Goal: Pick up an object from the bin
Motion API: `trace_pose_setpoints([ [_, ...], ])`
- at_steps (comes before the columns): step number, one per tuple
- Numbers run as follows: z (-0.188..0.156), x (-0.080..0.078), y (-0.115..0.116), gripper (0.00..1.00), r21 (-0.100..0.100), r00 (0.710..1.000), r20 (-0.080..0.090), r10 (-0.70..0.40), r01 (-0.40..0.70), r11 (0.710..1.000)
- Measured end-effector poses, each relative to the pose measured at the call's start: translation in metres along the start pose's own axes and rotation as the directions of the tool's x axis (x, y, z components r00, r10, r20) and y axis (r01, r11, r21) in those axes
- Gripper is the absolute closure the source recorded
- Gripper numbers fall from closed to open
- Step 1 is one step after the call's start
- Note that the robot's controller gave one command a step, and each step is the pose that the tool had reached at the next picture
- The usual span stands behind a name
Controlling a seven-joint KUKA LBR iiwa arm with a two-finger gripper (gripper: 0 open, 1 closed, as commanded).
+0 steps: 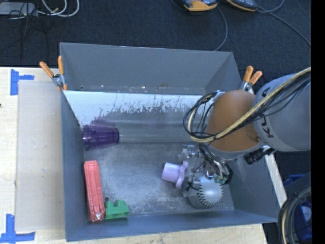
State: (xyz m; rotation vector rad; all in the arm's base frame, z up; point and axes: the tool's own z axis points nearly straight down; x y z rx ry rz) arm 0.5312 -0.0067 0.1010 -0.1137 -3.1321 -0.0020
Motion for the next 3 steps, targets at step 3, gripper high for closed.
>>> trace_pose_setpoints([
  [3, 0.0055, -0.0142, -0.0038, 1.0, -0.002, 0.986, 0.008, 0.168, -0.168, 0.986],
])
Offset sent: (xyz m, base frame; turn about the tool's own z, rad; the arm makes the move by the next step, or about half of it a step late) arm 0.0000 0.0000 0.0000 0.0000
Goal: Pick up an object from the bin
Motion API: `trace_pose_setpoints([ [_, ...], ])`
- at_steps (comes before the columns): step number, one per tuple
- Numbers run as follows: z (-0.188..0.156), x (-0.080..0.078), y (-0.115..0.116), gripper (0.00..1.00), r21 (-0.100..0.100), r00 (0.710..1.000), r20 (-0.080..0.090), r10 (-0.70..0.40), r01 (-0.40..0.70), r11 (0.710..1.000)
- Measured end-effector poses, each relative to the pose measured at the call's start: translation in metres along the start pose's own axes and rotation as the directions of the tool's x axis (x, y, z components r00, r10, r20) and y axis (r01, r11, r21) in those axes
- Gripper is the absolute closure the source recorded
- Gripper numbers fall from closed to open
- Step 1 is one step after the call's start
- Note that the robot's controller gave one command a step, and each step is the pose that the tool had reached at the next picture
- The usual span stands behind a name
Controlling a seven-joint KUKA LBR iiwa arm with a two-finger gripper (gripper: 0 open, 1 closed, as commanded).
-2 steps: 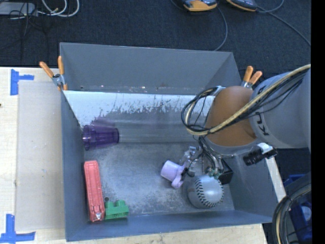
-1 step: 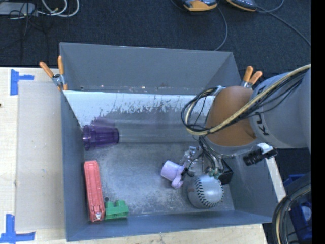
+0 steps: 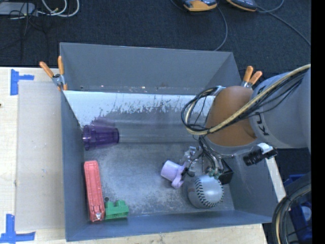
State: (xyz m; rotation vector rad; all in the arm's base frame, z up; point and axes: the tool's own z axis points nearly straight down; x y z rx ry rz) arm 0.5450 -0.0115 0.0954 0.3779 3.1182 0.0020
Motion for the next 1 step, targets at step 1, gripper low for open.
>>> trace_pose_setpoints([
  [1, 0.0, -0.0001, -0.0002, 1.0, 0.0, 1.0, 0.0, 0.001, -0.001, 1.0],
])
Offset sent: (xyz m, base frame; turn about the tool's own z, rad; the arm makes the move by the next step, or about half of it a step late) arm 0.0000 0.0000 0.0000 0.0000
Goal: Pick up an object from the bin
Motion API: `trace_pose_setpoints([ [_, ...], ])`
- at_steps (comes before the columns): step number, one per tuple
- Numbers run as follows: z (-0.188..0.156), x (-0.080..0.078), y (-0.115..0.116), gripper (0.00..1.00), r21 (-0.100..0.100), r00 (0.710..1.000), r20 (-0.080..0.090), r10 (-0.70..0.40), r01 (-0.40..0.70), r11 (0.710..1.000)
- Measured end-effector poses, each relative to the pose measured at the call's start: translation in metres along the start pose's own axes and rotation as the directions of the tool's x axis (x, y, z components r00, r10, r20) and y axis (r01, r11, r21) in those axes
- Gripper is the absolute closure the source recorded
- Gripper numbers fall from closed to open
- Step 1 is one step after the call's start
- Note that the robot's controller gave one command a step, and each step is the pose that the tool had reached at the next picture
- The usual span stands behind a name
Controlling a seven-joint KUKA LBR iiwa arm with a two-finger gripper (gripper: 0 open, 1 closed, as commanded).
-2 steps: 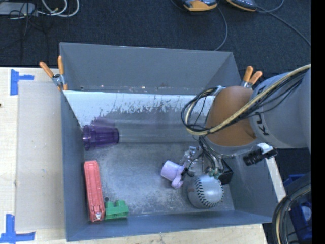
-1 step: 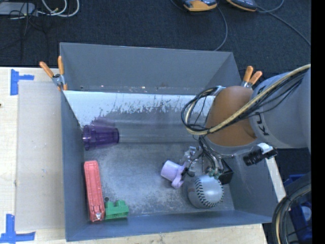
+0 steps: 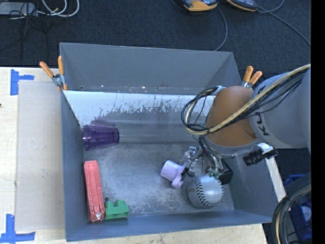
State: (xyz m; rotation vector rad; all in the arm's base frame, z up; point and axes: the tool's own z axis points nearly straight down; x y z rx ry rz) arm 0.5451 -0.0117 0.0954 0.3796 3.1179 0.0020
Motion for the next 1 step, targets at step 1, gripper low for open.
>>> trace_pose_setpoints([
  [1, 0.0, 0.0, -0.0001, 1.0, 0.0, 1.0, 0.0, 0.001, -0.001, 1.0],
])
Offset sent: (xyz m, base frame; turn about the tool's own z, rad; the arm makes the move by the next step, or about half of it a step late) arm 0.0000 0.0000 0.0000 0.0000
